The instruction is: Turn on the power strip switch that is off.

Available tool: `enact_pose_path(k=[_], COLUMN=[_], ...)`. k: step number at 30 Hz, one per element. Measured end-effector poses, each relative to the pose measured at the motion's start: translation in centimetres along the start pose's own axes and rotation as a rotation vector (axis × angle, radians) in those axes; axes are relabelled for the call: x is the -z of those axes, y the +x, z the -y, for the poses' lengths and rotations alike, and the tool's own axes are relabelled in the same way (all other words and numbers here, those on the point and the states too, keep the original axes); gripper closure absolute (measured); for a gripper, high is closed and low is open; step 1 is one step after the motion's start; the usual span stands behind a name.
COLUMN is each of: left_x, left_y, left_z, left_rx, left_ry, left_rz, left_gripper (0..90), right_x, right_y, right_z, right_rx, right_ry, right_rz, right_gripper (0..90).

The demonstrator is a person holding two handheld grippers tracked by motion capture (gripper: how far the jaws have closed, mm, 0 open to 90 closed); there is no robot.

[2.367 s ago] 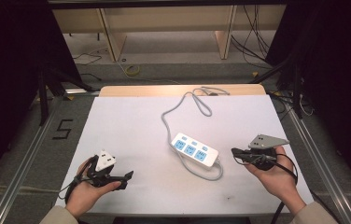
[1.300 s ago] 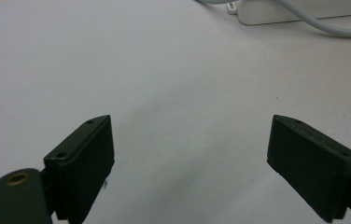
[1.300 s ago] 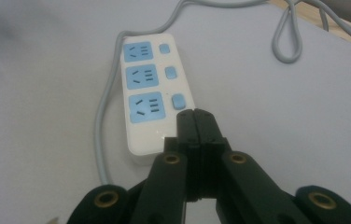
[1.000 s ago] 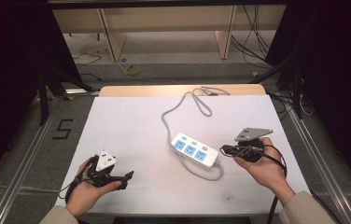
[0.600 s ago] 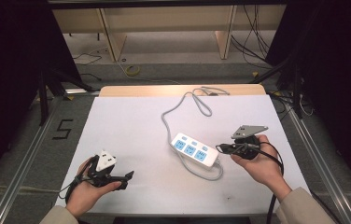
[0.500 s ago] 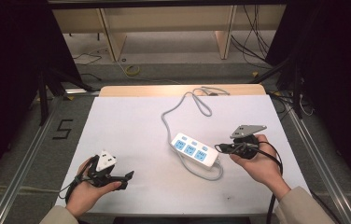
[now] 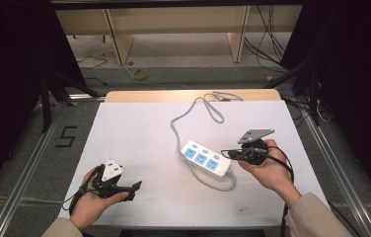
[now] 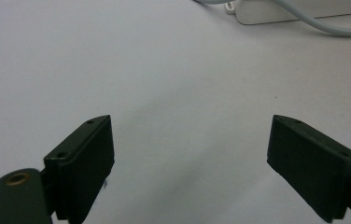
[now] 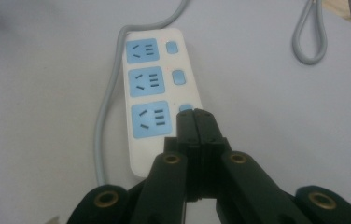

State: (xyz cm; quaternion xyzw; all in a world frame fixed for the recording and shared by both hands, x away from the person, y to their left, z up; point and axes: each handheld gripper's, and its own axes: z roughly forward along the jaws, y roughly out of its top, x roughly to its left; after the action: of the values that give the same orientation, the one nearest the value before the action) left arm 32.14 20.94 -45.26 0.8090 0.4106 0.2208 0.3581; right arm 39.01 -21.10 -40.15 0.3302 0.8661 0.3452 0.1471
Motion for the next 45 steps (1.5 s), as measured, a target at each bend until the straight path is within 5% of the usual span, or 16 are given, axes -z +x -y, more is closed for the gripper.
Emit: enact_pose_path(k=[45], left_x=[0.0], left_y=[0.0], left_z=[0.0], left_rx=[-0.003], left_ry=[-0.001], left_rz=[0.001], left_gripper=[14.5], right_x=[-1.6], right_y=[-0.4], right_z=[-2.0], right_rx=[-0.006], right_ry=[0.077], right_rz=[-0.018], right_gripper=[90.0])
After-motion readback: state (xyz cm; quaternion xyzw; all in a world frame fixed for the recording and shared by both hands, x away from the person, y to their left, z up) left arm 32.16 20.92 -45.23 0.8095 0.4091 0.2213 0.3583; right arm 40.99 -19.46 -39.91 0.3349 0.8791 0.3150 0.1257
